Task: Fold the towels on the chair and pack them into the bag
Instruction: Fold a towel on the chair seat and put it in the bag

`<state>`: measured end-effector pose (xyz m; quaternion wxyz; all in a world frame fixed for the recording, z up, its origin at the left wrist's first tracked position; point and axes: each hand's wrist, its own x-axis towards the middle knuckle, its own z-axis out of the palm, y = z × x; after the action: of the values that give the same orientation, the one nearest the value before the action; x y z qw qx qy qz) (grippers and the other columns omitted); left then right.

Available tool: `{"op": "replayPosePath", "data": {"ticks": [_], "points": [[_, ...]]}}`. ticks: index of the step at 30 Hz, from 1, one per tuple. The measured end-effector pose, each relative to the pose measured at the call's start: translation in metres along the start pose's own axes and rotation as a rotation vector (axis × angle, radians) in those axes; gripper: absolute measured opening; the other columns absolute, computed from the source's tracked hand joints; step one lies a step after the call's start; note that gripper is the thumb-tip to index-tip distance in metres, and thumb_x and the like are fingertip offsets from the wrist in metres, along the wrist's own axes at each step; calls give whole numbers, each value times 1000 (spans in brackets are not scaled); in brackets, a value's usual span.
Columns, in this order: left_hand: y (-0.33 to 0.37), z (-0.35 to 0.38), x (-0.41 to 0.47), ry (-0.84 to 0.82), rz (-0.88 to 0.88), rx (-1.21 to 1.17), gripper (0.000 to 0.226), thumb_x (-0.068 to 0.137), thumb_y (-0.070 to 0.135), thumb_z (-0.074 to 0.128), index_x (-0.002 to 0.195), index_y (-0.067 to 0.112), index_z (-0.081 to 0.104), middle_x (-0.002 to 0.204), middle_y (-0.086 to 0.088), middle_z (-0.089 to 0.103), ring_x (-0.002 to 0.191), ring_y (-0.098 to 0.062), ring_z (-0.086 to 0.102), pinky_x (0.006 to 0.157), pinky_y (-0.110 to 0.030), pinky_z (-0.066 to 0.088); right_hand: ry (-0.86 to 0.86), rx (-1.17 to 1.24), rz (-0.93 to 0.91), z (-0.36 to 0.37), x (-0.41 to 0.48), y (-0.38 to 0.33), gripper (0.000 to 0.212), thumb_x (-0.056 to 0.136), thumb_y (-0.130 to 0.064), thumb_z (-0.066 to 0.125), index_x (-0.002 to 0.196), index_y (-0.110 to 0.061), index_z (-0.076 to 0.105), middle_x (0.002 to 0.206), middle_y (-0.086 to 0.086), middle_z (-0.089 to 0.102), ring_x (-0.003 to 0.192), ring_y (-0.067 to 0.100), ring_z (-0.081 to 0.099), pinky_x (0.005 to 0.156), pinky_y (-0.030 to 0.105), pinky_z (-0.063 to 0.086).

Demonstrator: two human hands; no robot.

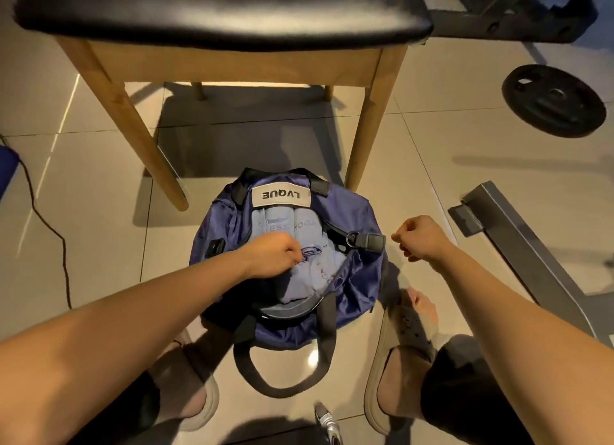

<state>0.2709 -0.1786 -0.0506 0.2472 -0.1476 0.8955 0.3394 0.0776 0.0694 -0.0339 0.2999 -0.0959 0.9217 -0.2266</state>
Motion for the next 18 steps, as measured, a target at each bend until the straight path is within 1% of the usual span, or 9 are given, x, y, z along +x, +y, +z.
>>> {"op": "replayPosePath", "data": {"ticks": [2,4,6,7,9,11,13,16,18], "points": [[-10,-19,-13,230,-30,214,24,99,24,51,82,12,63,83,-7,66,76,-27,59,69,-43,52,176,-82,-133,14,-10,-20,21,88,-20,61,72,-6,63,70,11,65,71,32,64,62,37,51],[-24,-29,-26,492,-102,332,22,95,33,58,81,17,53,84,-5,64,81,-30,61,67,-42,50,175,-138,-292,37,-23,-40,24,88,-26,61,74,-8,60,70,8,64,72,32,61,57,35,41],[-41,-32,-36,641,-199,378,33,88,44,70,87,20,48,89,-3,62,87,-30,60,66,-39,47,143,-373,-387,60,-32,-53,25,91,-37,63,90,-13,59,86,6,66,83,34,63,61,35,39],[-49,-31,-40,679,-253,361,41,83,51,75,91,20,49,92,-2,60,88,-29,60,67,-38,47,178,-515,-390,67,-32,-53,33,92,-44,64,105,-14,58,98,8,66,91,34,65,63,36,39],[-63,-28,-44,715,-364,226,49,77,57,79,96,19,54,94,0,61,91,-28,61,70,-38,50,309,-647,-304,73,-27,-47,57,89,-50,68,124,-10,49,113,11,59,101,33,63,64,37,39],[-73,-23,-44,695,-462,2,40,83,52,78,84,17,59,83,-2,66,87,-30,66,70,-40,53,397,-590,-192,73,-17,-37,61,86,-47,74,122,-5,49,116,15,56,105,35,60,67,38,41],[-78,-16,-42,685,-477,-165,42,85,49,78,72,14,58,72,-8,66,78,-31,67,67,-42,53,388,-463,-36,71,-5,-28,61,87,-49,75,120,-3,52,117,17,57,109,37,59,74,41,46],[-75,-7,-40,657,-471,-113,50,75,58,82,77,13,58,70,-5,62,70,-27,61,63,-41,49,297,-290,69,73,2,-24,62,84,-60,74,108,-6,57,104,14,61,103,38,63,73,39,47],[-75,-9,-40,621,-498,-57,44,78,48,82,72,13,57,69,-6,62,71,-29,62,61,-37,46,261,-205,62,76,2,-24,52,85,-55,74,96,-7,57,91,11,59,93,37,65,67,35,44]]}}
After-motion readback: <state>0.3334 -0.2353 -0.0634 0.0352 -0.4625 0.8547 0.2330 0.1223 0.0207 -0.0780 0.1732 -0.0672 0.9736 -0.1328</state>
